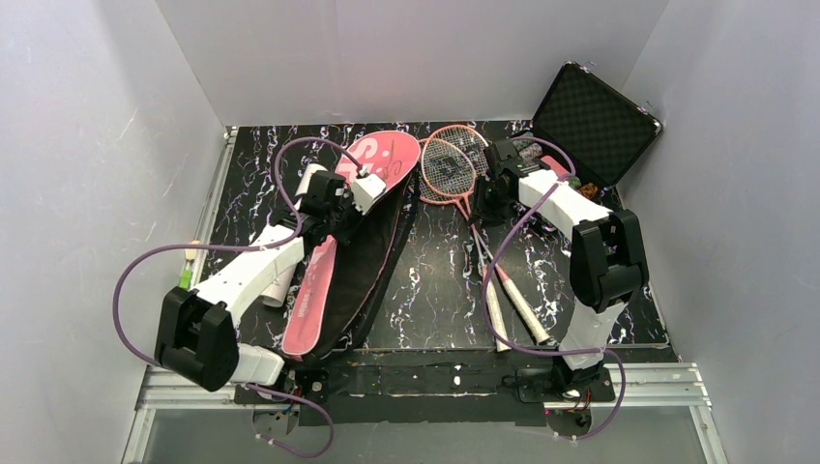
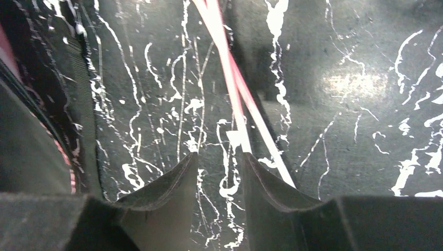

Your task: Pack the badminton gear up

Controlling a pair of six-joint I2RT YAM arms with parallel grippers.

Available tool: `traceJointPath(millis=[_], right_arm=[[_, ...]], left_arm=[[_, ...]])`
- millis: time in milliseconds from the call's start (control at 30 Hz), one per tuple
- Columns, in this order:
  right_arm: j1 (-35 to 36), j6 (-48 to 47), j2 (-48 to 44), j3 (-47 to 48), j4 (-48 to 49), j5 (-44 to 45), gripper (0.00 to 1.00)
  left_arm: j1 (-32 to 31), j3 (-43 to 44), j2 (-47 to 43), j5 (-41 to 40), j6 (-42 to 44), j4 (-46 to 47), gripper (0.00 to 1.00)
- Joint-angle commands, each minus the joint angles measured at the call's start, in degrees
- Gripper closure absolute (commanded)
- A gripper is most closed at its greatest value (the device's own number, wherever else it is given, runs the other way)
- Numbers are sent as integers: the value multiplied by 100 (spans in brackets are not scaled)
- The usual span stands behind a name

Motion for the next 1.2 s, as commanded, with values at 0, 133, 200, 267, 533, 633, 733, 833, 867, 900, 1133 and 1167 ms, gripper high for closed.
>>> traceJointPath(millis=[0,133,200,267,533,633,733,833,867,900,1133,1167], right_arm=[[8,-263,-65,-61,93,334,56],[17,-265,74,-61,95,301,56],[17,-275,115,-118,136,292,56],[17,-292,130,-195,185,258,56],[34,-237,196,-543,427,57,59],[62,-225,227,-600,479,17,60],[108,-217,264,-638,523,4,63],[167,-201,328,-657,545,36,63],[180,-202,351,-662,553,45,63],[191,-203,364,-661,556,54,64],[236,-199,452,-746,614,96,67],[237,-194,457,-762,618,100,67]], left_arm=[[106,381,244,149,-90,369,100],[135,718,560,221,-270,279,100],[135,700,569,296,-411,294,100],[135,656,521,380,-534,294,100],[135,486,154,468,-718,221,100],[130,462,51,469,-752,157,100],[134,423,-46,473,-798,149,100],[134,392,-136,488,-885,142,100],[134,370,-165,496,-912,141,100],[135,348,-194,510,-934,143,100],[134,244,-307,521,-1030,160,100],[142,232,-318,512,-1052,166,100]])
